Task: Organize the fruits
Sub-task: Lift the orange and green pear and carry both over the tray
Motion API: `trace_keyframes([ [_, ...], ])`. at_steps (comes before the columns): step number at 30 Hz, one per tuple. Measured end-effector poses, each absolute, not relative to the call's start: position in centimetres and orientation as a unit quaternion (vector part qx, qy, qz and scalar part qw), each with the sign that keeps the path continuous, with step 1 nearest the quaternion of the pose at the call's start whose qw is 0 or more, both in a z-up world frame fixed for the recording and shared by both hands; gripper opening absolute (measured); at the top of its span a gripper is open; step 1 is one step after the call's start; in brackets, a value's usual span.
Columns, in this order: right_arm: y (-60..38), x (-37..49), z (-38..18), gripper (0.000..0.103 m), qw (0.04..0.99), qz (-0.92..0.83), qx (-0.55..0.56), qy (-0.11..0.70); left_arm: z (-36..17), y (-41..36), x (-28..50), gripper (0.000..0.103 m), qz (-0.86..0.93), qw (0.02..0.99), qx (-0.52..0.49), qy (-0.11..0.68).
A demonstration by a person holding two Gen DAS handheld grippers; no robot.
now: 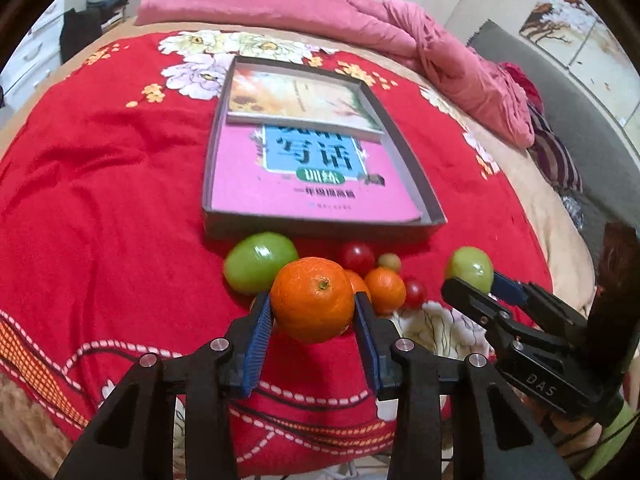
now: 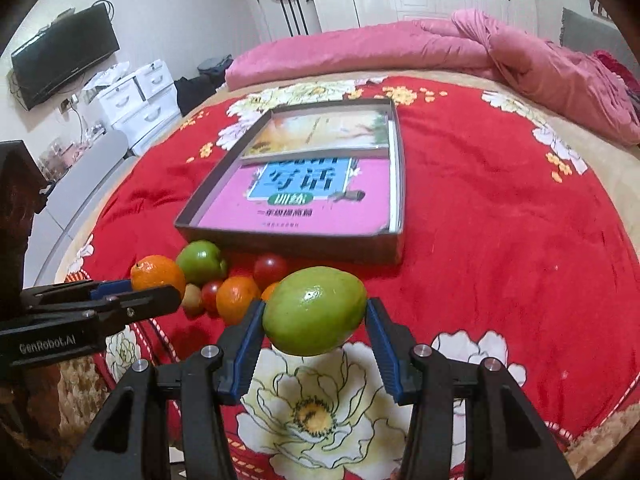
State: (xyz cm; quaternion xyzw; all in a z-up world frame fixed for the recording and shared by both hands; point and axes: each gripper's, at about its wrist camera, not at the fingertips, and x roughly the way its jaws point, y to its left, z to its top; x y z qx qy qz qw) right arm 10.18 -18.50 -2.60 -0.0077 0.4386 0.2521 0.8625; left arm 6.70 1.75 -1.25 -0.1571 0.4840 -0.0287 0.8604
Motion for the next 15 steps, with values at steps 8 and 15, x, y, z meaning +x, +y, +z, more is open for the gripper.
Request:
trace_keyframes([
  [8,-18.3,12.0,-1.2,0.051,0.876,0.258,-0.009,0.408,-0.5,2.9,9.0,0.041,-0.01,0.866,-0.162,0.473],
  [15,-18.1,13.6,-0.8,0.051,0.88,0.264,-0.015,0.394,-0.2,3.3,11.0,0.041,0.002,0.872,-0.16,0.464],
])
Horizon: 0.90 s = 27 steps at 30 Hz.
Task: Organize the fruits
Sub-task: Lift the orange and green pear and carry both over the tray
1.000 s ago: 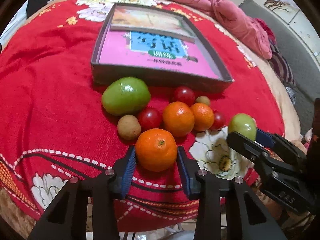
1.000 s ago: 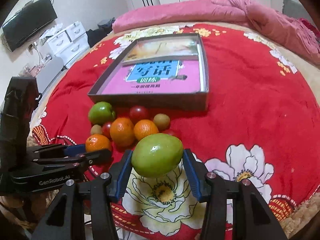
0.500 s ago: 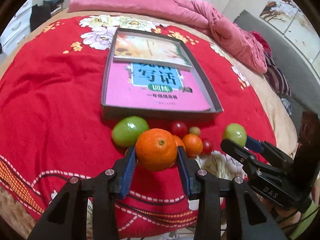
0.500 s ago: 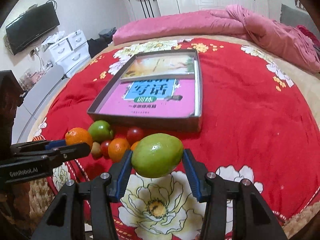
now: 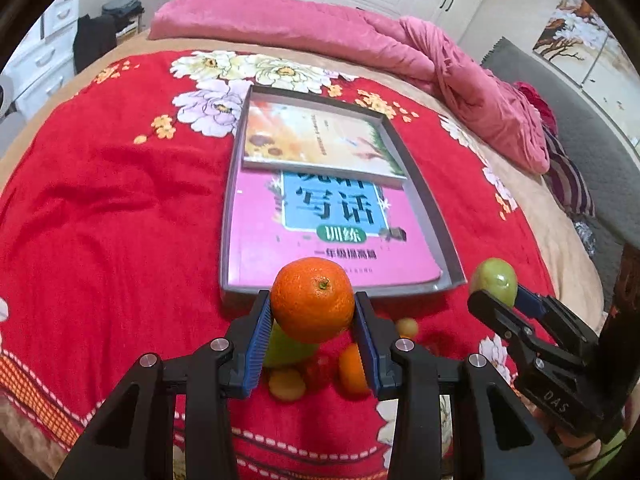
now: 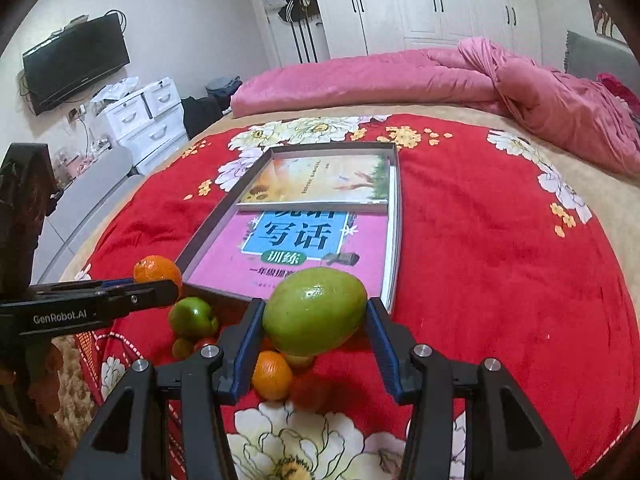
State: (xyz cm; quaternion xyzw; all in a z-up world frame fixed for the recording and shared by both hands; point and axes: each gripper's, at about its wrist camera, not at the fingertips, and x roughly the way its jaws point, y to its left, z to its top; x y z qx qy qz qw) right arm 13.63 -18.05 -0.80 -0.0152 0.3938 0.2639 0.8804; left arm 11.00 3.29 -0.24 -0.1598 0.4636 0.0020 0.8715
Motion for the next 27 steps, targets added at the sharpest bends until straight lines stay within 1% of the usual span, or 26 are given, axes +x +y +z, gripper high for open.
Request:
trace_keyframes([
  [12,-17.5,16.3,-1.8,0.051,0.879,0.262,-0.027,0.398,-1.3,4.0,14.6,0.041,0.015,0.873,-0.157,0.462],
  [27,-16.5,18.9,-3.5,0.051,0.873,0.263,-0.038,0.409,-4.3,4.0,16.8,0.041,0.01,0.857,-0.134,0.497],
])
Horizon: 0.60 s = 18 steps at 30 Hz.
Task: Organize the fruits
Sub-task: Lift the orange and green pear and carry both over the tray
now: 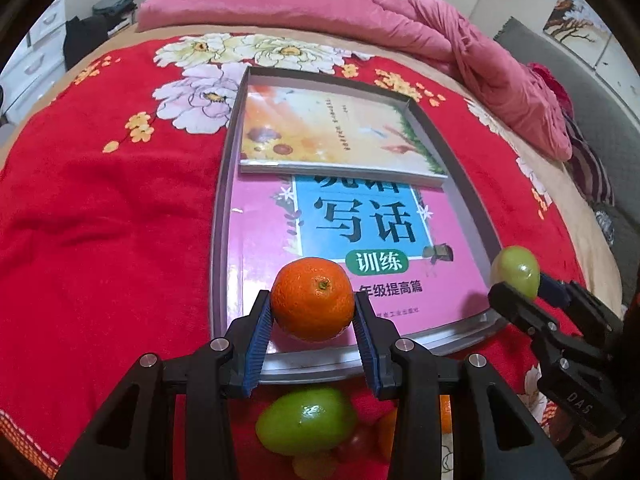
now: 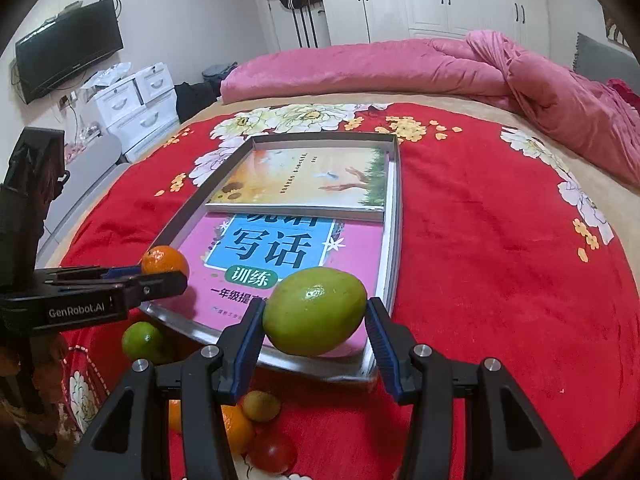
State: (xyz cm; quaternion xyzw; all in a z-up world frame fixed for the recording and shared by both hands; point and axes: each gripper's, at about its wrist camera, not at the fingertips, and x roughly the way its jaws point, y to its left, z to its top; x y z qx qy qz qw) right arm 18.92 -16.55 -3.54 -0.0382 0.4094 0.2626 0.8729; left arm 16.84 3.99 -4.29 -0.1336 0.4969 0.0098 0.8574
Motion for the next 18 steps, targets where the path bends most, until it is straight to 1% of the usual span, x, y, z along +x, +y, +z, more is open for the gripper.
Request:
trace_keyframes([
  [18,-15.4,19.4,-4.7,0.051,0.863,0.271,-0.069,0.421,-5.0,3.6,17.0,0.041,0.012,0.855,-0.104,0.507],
])
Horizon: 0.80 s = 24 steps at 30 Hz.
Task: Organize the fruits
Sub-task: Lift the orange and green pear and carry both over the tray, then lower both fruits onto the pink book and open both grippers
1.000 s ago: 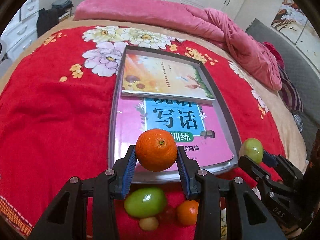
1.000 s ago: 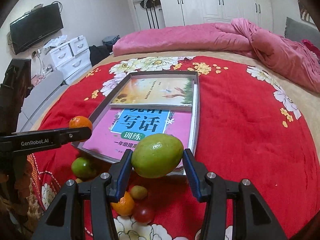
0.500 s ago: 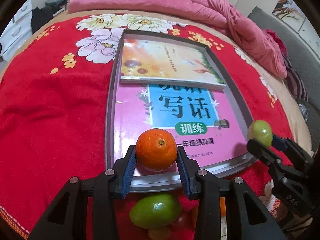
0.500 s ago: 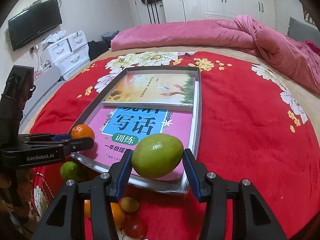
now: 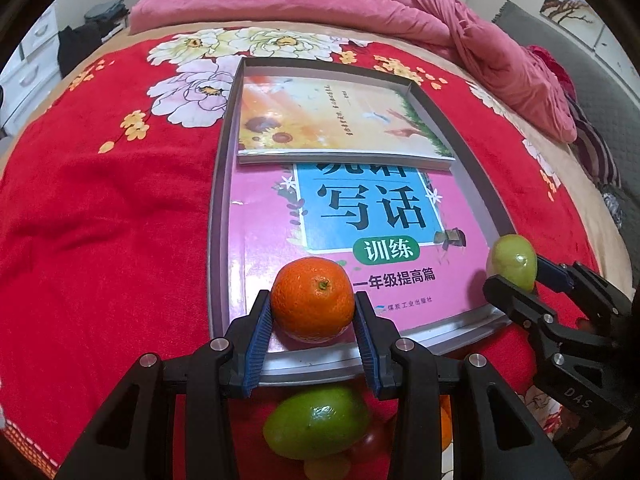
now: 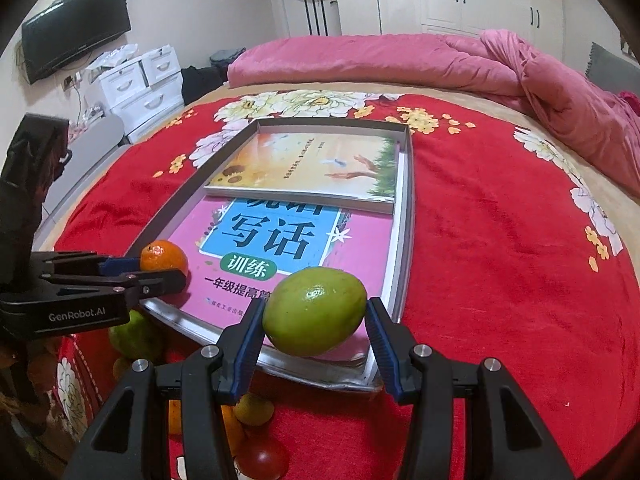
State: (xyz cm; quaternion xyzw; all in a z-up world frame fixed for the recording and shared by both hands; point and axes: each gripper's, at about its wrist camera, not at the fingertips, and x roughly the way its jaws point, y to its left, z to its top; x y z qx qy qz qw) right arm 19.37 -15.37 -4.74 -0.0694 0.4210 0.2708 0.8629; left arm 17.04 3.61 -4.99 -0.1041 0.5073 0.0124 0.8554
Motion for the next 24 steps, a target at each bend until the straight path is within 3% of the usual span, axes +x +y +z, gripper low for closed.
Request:
trace_keyframes([
  [24,-14.49,19.36,-5.54,0.051,0.852,0.281,-0.091,0.432,-5.1,3.69,17.12,0.042,0.01,0.853,-0.103,0.511],
])
